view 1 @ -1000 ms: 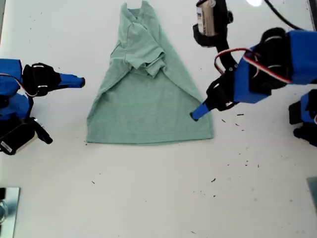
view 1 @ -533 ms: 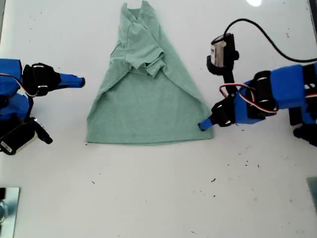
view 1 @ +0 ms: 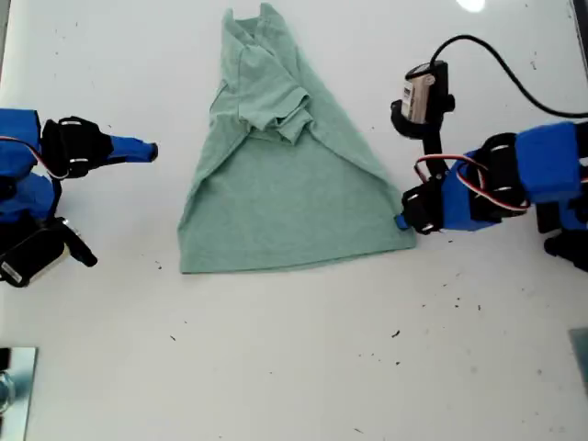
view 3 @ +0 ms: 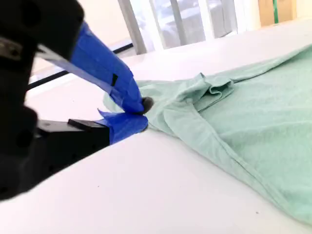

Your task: Fold t shirt

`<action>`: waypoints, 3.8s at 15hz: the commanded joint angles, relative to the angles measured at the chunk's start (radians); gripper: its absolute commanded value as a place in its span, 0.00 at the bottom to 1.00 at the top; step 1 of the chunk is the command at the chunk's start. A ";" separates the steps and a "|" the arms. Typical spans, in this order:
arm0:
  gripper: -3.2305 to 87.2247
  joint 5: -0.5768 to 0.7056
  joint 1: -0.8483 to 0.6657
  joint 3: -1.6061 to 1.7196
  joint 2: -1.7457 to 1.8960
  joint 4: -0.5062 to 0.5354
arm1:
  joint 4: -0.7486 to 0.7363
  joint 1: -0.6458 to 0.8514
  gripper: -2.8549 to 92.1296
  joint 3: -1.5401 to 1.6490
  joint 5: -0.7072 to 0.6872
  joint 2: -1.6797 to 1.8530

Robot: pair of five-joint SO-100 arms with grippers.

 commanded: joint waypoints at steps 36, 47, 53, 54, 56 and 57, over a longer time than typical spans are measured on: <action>0.03 -0.120 0.089 -0.049 -0.067 0.009 | 0.215 0.310 0.06 0.747 -0.193 1.232; 0.08 -0.186 0.445 -1.678 -1.503 0.588 | 0.224 0.316 0.06 0.761 -0.204 1.264; 0.29 -0.149 0.405 -1.640 -1.578 0.589 | 0.265 0.311 0.06 0.772 -0.207 1.335; 0.28 -0.135 0.394 -1.629 -1.594 0.588 | 0.276 0.311 0.06 0.775 -0.206 1.355; 0.06 -0.132 0.385 -1.617 -1.611 0.581 | 0.290 0.310 0.06 0.778 -0.204 1.374; 0.04 -0.117 0.382 -1.617 -1.624 0.581 | 0.291 0.310 0.06 0.778 -0.204 1.378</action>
